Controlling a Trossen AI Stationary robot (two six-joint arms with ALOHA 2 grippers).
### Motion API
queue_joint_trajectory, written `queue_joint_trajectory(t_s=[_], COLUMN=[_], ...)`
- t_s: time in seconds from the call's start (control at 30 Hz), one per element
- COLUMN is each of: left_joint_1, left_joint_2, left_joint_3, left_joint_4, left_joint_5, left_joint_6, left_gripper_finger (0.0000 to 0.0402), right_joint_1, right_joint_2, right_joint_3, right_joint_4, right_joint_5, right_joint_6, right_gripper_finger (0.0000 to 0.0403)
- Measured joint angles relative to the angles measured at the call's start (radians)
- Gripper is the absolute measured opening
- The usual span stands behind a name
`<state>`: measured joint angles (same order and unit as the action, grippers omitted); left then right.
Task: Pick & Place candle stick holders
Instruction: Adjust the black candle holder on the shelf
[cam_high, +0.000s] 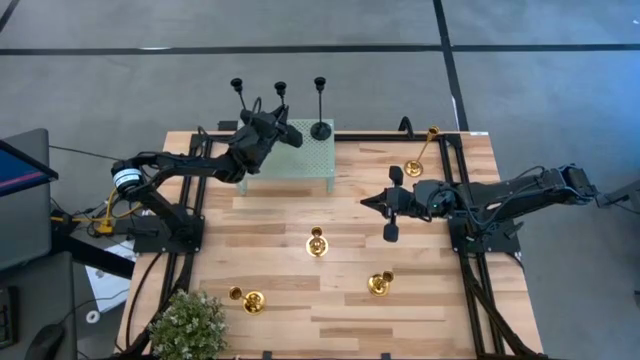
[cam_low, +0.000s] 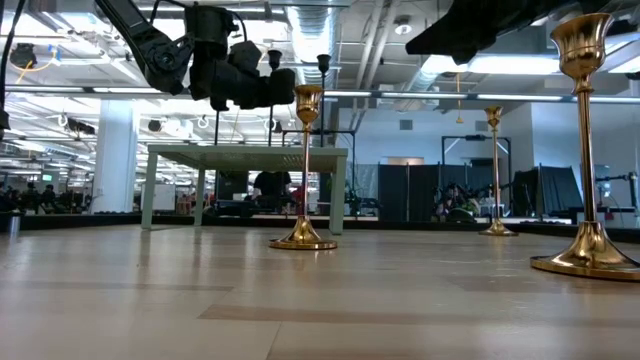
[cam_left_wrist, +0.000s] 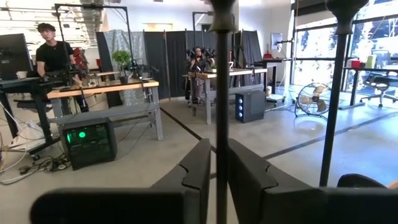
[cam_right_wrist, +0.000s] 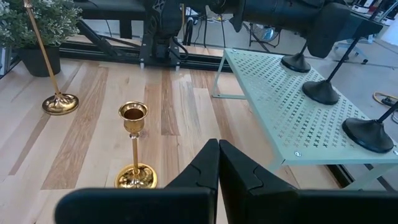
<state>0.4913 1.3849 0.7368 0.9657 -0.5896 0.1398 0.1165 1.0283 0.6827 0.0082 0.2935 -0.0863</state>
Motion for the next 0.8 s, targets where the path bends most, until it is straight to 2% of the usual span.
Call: queue_joint_trajectory(t_s=[0.4,0.8], left_joint_1=[0.014,0.001], left_joint_2=[0.0,0.0], left_joint_3=[0.0,0.0], left_joint_4=[0.0,-0.001], left_joint_5=[-0.027,-0.028], left_joint_6=[-0.017,0.039], left_gripper_finger=[0.0097,0.0173], right_joint_1=[0.0,0.0], right_joint_2=[0.0,0.0], right_joint_3=[0.0,0.0], right_joint_4=[0.0,0.0], right_joint_5=[0.0,0.0], right_joint_6=[0.0,0.0], right_gripper_finger=[0.0,0.0])
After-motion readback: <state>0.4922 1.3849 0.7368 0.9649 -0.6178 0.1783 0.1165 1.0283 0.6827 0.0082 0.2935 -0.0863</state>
